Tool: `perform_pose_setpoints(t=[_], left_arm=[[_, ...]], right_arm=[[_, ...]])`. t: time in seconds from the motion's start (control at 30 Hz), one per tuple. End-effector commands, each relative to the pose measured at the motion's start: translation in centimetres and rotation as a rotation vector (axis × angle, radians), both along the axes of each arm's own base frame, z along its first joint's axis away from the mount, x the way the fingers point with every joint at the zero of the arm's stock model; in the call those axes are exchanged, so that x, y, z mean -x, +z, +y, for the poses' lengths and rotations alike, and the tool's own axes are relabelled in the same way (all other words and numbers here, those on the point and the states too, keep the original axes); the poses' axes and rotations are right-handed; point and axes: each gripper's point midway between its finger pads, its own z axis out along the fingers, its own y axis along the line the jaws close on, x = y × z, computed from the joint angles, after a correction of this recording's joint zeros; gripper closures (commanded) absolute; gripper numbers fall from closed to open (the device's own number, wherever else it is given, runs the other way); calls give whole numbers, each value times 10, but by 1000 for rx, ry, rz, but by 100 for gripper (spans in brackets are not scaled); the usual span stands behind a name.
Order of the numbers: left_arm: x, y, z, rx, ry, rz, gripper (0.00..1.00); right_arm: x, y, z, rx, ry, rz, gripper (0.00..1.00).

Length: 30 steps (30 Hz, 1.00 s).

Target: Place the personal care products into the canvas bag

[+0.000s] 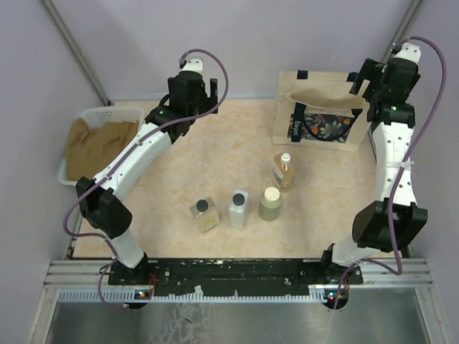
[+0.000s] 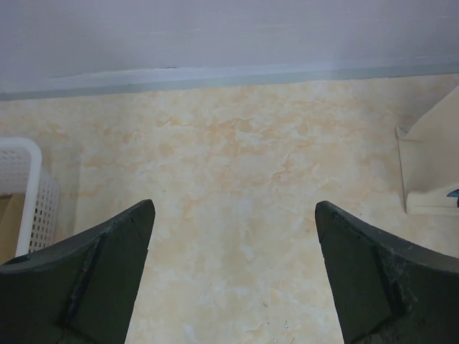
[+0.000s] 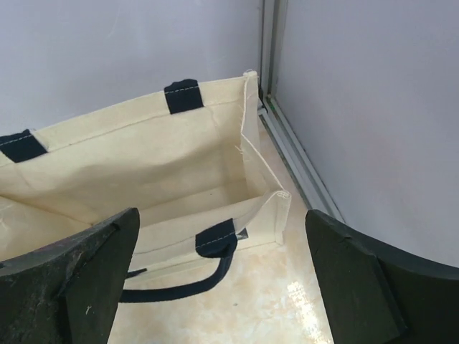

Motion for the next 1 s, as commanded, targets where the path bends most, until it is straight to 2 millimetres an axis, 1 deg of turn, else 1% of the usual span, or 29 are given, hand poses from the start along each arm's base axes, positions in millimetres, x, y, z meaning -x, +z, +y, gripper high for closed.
perform_pose_setpoints(t=[0.0,0.2,0.3,0.37,0.43,0.47,0.53,0.57,0.6,0.67,0.77,0.83,0.97], left_arm=[[-7,3,-10,2,-22,-27,1],[-11,6,-13,8,-25,-43,1],[-18,17,-22,-20,-78,-81,1],[-23,31,-36,-44,-170,-137,1],[-27,44,-51,-29,-244,-193,1],[-29,49,-61,-15,-289,-216,1],[-36,50,-83,15,-364,-220,2],[-40,62,-94,42,-400,-236,2],[-44,64,-103,58,-424,-237,2],[-53,65,-122,87,-461,-241,2],[-63,57,-149,138,-514,-256,2],[-63,53,-167,171,-544,-269,1],[-59,36,-197,217,-597,-280,1]], right_arm=[[10,9,9,-10,27,-42,1],[26,11,10,0,21,-46,1],[35,15,13,-7,21,-53,1],[41,16,15,-10,26,-59,1],[47,17,17,-12,30,-64,1],[50,17,18,-12,29,-62,1],[56,19,19,-15,28,-60,1],[59,21,19,-16,26,-61,1],[61,22,20,-22,25,-61,1],[67,26,22,-25,26,-74,1],[71,30,25,-30,34,-89,1],[72,30,26,-32,36,-91,1],[72,33,32,-38,71,-109,1]])
